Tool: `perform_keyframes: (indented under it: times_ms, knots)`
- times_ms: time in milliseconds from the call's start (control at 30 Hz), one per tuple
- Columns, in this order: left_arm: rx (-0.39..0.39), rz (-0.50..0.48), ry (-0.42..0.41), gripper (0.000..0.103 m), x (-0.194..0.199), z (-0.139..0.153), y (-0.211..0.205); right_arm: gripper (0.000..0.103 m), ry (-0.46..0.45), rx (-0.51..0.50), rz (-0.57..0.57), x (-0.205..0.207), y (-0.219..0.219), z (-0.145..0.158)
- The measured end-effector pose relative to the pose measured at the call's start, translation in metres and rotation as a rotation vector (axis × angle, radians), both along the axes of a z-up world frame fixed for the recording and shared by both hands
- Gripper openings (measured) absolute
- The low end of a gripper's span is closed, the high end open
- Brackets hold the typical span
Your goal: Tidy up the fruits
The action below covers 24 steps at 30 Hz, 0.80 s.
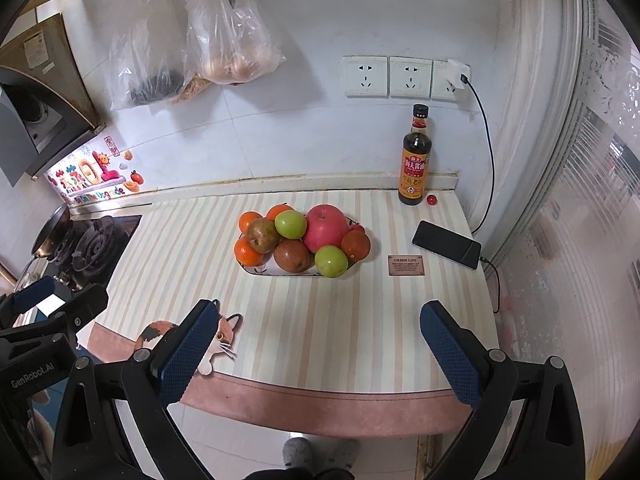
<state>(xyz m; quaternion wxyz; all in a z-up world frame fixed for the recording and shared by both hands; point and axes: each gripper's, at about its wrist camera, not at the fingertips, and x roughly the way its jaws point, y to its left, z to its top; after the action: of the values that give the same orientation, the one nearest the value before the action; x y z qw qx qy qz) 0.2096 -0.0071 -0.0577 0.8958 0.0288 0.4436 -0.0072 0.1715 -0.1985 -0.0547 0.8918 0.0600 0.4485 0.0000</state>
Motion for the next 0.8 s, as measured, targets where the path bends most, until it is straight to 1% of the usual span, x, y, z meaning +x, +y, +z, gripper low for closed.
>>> perform_keyframes:
  times_ms: [433,800]
  knots:
    - [0.005,0.003,0.002,0.101,-0.0039,-0.0002,0.0004,0.103,0.018,0.010,0.008,-0.0022,0.0021,-0.0045]
    - [0.003,-0.001,0.015,0.101,-0.0068,-0.0062,0.0067,0.103,0.030,0.006,0.020,-0.0030,0.0048,-0.0085]
